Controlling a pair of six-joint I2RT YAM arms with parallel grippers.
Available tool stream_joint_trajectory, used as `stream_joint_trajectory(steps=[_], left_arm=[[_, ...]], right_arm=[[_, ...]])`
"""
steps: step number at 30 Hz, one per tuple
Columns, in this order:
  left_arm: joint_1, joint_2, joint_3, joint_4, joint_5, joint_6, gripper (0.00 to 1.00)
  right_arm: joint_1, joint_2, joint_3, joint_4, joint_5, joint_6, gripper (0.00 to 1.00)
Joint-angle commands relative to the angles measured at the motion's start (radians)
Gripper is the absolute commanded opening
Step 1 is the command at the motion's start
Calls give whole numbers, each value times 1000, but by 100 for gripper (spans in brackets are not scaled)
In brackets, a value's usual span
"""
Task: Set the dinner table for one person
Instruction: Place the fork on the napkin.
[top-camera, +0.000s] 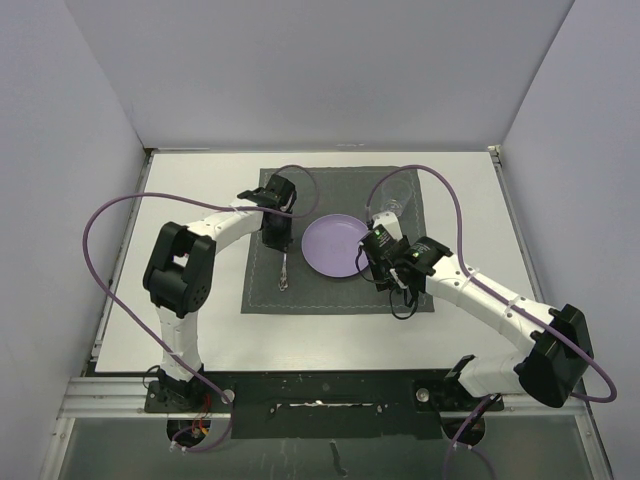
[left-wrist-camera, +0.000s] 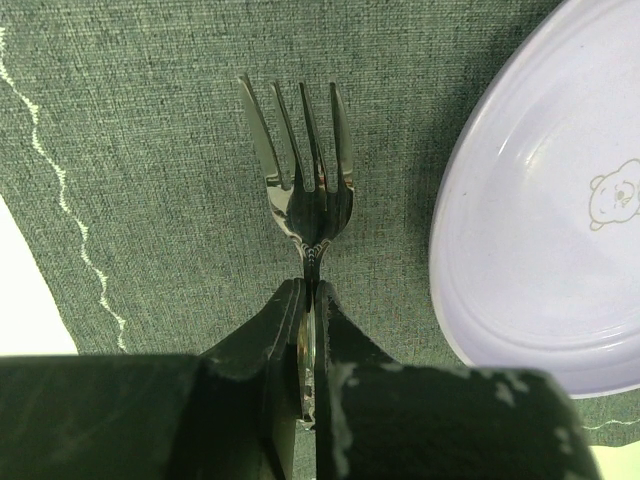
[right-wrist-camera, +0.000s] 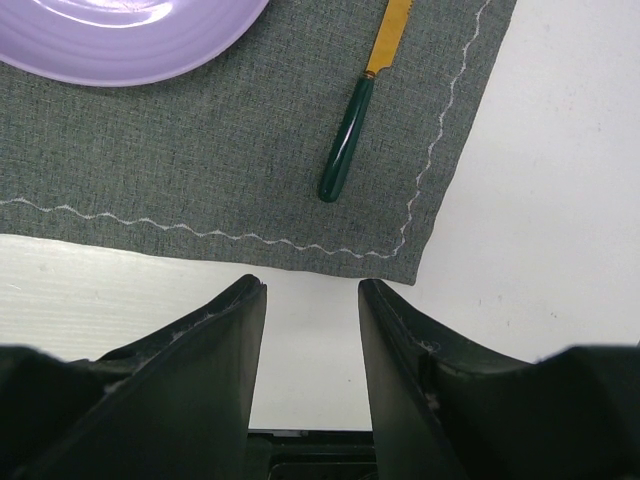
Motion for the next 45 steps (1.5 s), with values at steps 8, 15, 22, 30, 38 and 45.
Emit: stream_joint_trajectory(steps=[8, 15, 22, 30, 38, 45], left_arm=[[-12, 1, 59, -44, -23, -21, 0], [-14, 40, 59, -35, -11, -32, 1], [-15, 78, 87, -54, -24, -33, 9], [-13, 68, 87, -65, -37, -33, 9], [-13, 55, 81, -65, -44, -30, 18], [-13, 45, 84, -64, -43, -32, 25]], right_arm=[[-5, -26, 16, 51, 0, -1, 43], [-5, -37, 10, 45, 2, -1, 43], [-7, -47, 9, 34, 5, 0, 43], [-7, -49, 11, 31, 3, 3, 43], [-6, -50, 11, 29, 0, 3, 43], [-7, -51, 17, 28, 2, 3, 43]])
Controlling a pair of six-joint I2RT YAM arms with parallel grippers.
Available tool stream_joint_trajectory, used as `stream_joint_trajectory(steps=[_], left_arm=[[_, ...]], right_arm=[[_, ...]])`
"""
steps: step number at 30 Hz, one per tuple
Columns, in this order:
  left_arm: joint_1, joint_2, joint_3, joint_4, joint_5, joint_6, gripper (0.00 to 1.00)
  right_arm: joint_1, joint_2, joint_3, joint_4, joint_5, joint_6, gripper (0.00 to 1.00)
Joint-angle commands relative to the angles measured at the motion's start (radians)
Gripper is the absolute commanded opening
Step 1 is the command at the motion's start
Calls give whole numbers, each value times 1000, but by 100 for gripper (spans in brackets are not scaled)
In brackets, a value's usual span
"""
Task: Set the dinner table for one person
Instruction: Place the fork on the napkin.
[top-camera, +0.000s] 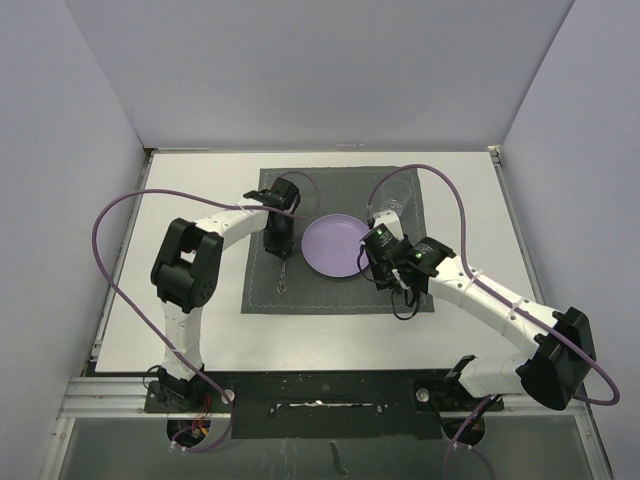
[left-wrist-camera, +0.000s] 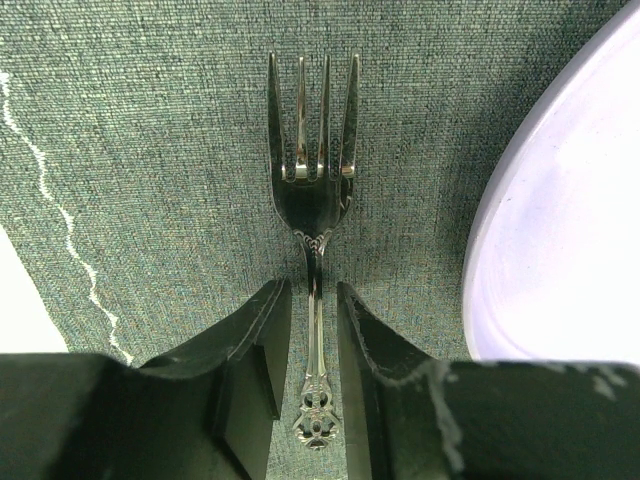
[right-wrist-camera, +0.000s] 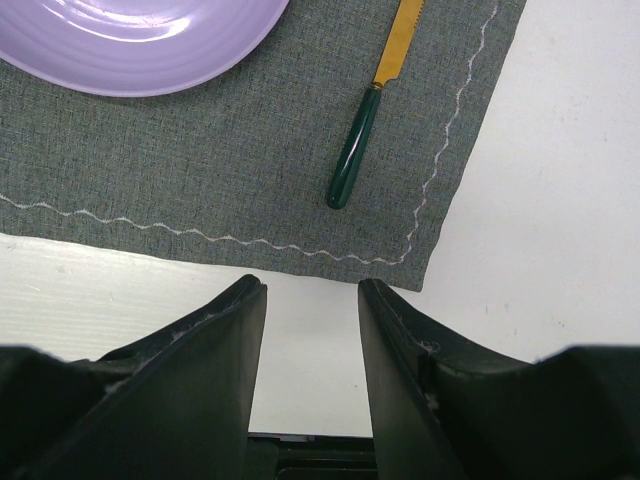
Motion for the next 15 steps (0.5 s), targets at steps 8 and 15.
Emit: stream_joint_trajectory(steps=[8, 15], left_arm=[[-3, -101, 52, 34, -14, 10, 29], [-1, -219, 66, 48, -14, 45, 31]], right_arm=[[-6, -13, 23, 21, 13, 4, 43], [-6, 6, 42, 20, 19, -5, 43]])
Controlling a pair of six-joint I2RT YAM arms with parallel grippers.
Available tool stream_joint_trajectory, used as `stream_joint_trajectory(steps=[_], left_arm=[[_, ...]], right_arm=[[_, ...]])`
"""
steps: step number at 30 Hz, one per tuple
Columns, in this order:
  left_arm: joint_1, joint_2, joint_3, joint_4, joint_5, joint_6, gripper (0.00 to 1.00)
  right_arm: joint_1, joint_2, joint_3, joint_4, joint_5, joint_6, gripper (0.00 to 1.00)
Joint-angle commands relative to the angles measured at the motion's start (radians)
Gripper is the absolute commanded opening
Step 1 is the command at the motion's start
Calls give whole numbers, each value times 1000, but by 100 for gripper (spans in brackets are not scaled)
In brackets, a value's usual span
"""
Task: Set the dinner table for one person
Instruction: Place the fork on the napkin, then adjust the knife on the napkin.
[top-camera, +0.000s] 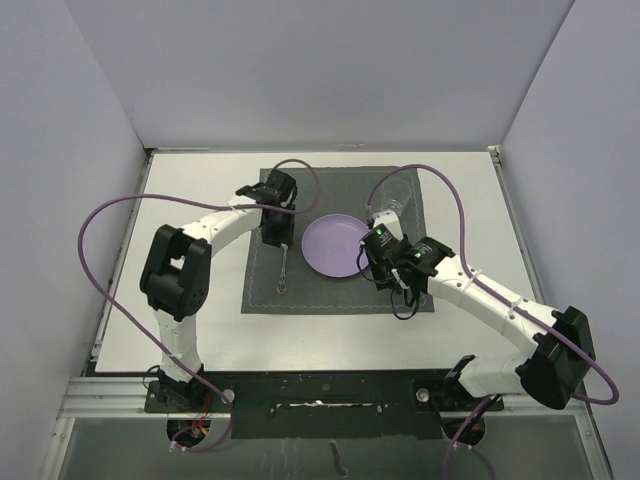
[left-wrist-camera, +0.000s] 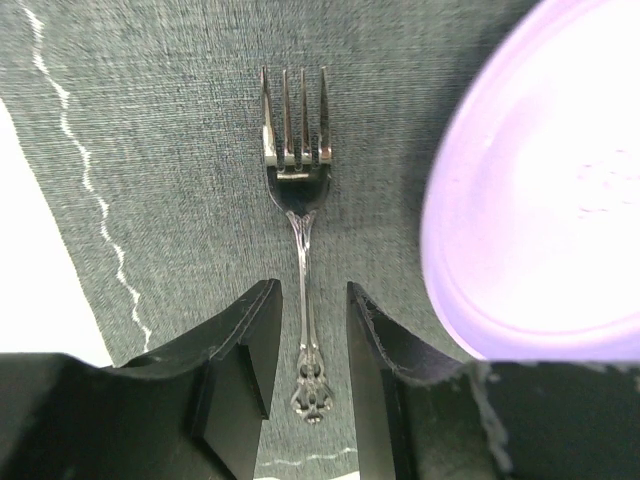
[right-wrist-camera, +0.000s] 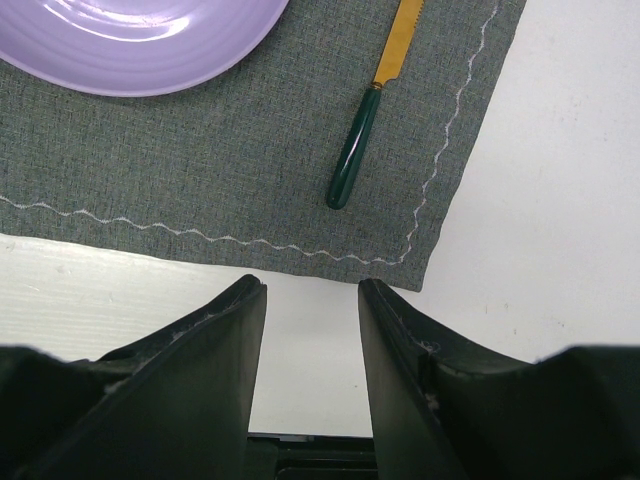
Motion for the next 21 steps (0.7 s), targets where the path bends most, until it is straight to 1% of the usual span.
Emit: stream_joint_trajectory(steps=[1, 4, 6, 9, 12, 15, 19, 21], left_arm=[[0, -174, 70, 36, -19, 27, 31], [0, -245, 35, 51, -44, 22, 31], [0, -325, -30, 98, -73, 11, 31], [0, -474, -182, 220, -96, 7, 31], [1, -637, -354, 345, -105, 1, 31], [3, -772, -487, 424, -111, -10, 35], [2, -873, -589, 438, -110, -25, 34], [2, -896, -621, 436, -103, -30, 34]], right_arm=[[-6, 8, 47, 20, 21, -5, 43], [-14, 21, 57, 23, 39, -13, 43], [-44, 34, 53, 45, 27, -30, 44], [-143, 73, 45, 91, -34, -57, 43], [-231, 126, 53, 130, -72, -80, 38], [-292, 186, 68, 165, -114, -96, 36], [-326, 262, 87, 200, -160, -98, 33], [-327, 289, 92, 214, -178, -98, 33]])
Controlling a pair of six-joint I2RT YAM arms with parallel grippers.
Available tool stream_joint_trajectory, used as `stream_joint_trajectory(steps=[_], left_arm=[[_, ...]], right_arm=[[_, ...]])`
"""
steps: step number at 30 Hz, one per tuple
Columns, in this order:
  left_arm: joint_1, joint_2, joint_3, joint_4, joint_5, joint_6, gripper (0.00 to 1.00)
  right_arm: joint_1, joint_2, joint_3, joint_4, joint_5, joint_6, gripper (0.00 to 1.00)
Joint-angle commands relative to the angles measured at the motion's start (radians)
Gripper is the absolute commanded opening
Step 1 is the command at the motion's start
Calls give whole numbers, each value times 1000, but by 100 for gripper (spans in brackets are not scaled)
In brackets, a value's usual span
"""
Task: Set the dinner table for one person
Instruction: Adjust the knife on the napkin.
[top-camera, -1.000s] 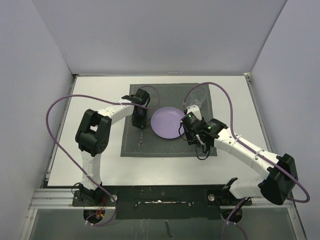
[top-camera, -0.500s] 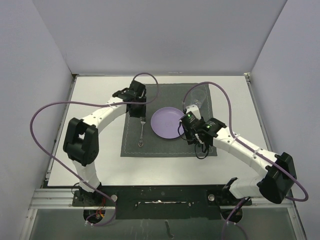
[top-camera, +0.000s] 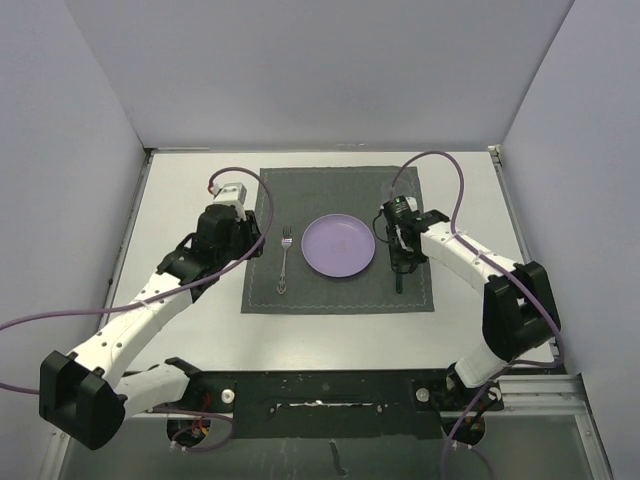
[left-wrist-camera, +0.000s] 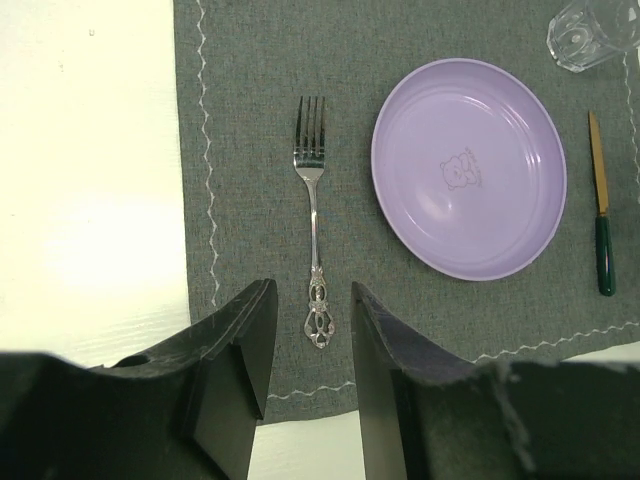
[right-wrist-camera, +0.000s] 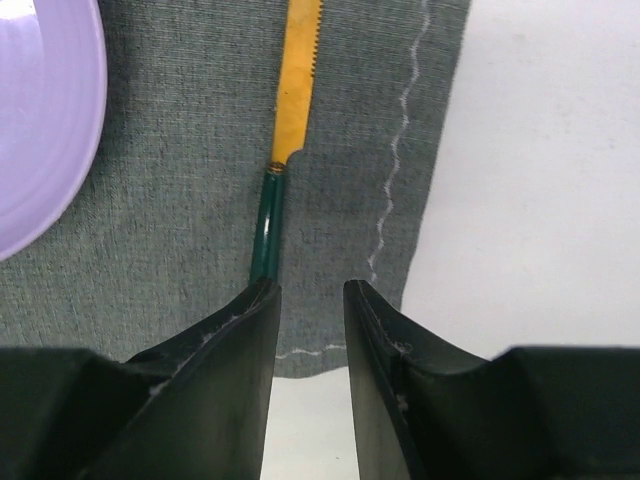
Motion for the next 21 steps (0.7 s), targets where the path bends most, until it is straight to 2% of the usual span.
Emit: stream_joint_trajectory(steps=[1, 9, 21], left_arm=[[1, -57, -61, 99, -6, -25, 34], [1, -91, -155, 112, 38, -43, 33], [1, -84, -170, 118, 53, -47, 33]], right_arm=[[-2, 36, 55, 81, -60, -11, 33], [-14, 110, 65, 100, -49, -5, 33], [-96, 144, 5, 152, -129, 7, 30]])
